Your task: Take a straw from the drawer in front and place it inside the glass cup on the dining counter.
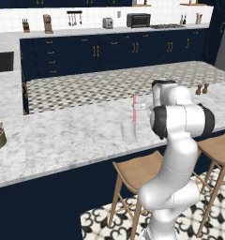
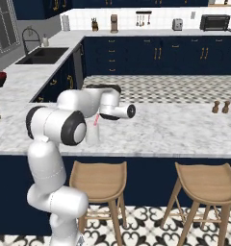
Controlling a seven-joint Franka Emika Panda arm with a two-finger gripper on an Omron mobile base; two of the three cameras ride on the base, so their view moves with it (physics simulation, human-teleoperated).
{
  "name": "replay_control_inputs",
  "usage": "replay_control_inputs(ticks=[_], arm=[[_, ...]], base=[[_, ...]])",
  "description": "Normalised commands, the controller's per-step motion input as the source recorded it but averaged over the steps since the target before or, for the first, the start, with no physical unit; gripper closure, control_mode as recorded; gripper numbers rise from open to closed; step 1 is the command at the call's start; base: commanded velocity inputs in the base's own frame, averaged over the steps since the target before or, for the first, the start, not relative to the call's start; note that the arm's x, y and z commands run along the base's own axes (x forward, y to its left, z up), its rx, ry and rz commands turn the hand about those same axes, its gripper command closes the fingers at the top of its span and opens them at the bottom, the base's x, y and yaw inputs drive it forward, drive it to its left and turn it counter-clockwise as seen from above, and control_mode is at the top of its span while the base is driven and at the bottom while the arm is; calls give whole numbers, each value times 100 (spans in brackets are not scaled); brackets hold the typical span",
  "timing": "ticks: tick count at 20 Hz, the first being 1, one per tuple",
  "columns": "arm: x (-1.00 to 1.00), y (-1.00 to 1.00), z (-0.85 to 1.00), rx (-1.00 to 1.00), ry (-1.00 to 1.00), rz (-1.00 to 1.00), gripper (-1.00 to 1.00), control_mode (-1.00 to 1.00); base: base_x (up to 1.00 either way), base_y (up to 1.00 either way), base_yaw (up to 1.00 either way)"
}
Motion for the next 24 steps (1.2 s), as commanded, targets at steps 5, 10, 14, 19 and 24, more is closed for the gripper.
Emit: replay_control_inputs(ticks=[5, 10, 14, 19, 24], arm=[[-24, 0, 2, -4, 0, -7, 100, -100], [-7, -1, 0, -5, 0, -7, 100, -100], [0, 10, 18, 0, 0, -2, 100, -100], [-5, 26, 4, 0, 0, 0, 100, -100], [-15, 18, 0, 0, 6, 0, 100, -100]], base=[[0, 0, 0], [0, 0, 0], [0, 0, 0], [0, 0, 0], [0, 0, 0]])
